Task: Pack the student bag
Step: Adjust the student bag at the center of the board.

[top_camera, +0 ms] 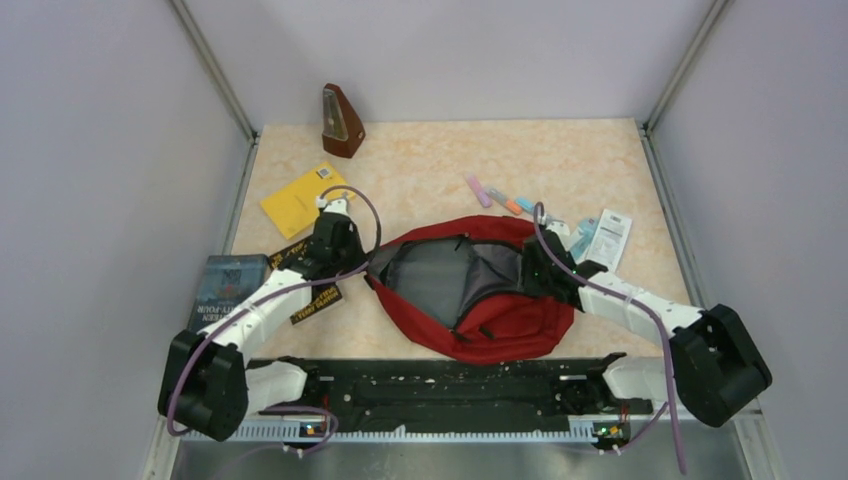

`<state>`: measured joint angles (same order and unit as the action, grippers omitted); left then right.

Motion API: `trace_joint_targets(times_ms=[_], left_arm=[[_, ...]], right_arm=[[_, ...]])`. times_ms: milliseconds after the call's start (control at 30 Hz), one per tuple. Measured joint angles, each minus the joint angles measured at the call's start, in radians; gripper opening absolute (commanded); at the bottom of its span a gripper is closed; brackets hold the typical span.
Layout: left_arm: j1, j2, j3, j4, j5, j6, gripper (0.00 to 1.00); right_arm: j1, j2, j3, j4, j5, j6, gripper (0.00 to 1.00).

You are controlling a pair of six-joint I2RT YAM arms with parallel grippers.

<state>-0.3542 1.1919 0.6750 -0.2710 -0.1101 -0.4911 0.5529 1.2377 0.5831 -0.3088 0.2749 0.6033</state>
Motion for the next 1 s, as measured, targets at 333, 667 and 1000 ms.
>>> trace_joint_targets(times_ms=[333, 667, 1000], left_arm=[[0.007, -0.147, -0.005, -0.006, 0.076, 0.065, 0.80], [0.007, -0.285, -0.005, -0.029, 0.086, 0.069, 0.91], [0.093, -0.220, 0.053, -0.137, -0.095, -0.006, 0.95]], right_arm=[[-0.006, -0.206, 0.065, -0.105, 0.004, -0.067, 0.81], [-0.006, -0.374, 0.082, -0.119, -0.077, -0.122, 0.83], [-0.006, -0.365, 0.172, -0.070, -0.186, -0.176, 0.84]])
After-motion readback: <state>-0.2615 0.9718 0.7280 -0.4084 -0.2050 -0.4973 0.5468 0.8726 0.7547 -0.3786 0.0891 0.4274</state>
